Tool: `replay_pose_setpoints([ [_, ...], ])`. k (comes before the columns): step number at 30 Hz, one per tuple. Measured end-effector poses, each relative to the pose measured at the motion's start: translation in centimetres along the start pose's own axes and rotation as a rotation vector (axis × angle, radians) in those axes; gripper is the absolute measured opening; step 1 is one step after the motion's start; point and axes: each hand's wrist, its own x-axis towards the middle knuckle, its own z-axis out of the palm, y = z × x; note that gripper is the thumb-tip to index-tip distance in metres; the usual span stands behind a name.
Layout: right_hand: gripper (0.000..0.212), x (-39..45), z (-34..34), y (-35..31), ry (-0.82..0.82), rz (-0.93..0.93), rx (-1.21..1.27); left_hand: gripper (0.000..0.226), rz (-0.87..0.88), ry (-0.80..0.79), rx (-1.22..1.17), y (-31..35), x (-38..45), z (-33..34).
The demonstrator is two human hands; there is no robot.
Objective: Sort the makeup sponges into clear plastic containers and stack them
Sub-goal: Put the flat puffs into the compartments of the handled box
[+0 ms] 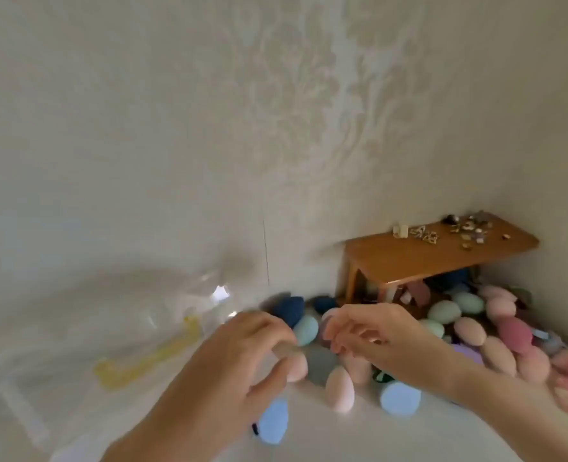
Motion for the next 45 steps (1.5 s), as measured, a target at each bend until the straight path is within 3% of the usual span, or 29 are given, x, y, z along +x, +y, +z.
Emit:
replay_pose_setpoints([
  [3, 0.011, 0.7, 4.6, 2.6, -0.070, -0.079, -0.190, 0.020, 0.079, -0.016, 0.148, -2.0, -2.9, 3.3],
  [6, 0.014, 0.0, 9.1, 3.9, -0.094, -0.164, -0.331, 0.025, 0.026, 0.021, 0.204, -2.5, -5.9, 5.4],
  [15, 0.035, -1.6, 14.1, 2.7, 0.132, -0.023, -0.329, 0.038, -0.050, 0.144, 0.339, -3.7, -10.7, 6.0],
  [21, 0.028, -1.2, 15.4, 2.5, 0.170, -0.005, -0.280, 0.032, -0.085, 0.169, 0.441, -3.6, -11.5, 4.7],
  [25, 0.031, -1.5, 13.4, 2.2, 0.344, -0.050, -0.371, 0.031, -0.181, 0.194, 0.308, -3.7, -11.3, 5.1],
  [30, 0.018, -1.4, 10.8, 0.7, 0.555, -0.061, -0.105, 0.035, -0.222, 0.164, 0.307, -3.5, -9.1, 5.9],
  [33, 0.015, -0.6, 11.5, -1.3, 0.545, -0.112, 0.027, 0.034, -0.201, 0.186, 0.256, -3.4, -9.0, 5.1],
  [35, 0.022, 0.1, 12.9, -2.9, 0.519, -0.144, 0.118, 0.032, -0.219, 0.294, 0.228, -3.5, -10.0, 3.2],
  [39, 0.030, 1.6, 16.9, -6.7, 0.393, -0.225, 0.131, 0.030, -0.396, 0.392, 0.257, -5.6, -12.9, -1.1],
  [41, 0.028, 2.4, 19.4, -8.4, 0.311, -0.275, 0.070, 0.029, -0.488, 0.351, 0.226, -6.5, -13.9, -2.5],
  [45, 0.021, 3.8, 24.1, -10.2, 0.208, -0.356, -0.307, 0.028, -0.596, 0.234, 0.201, -7.3, -14.9, -3.1],
])
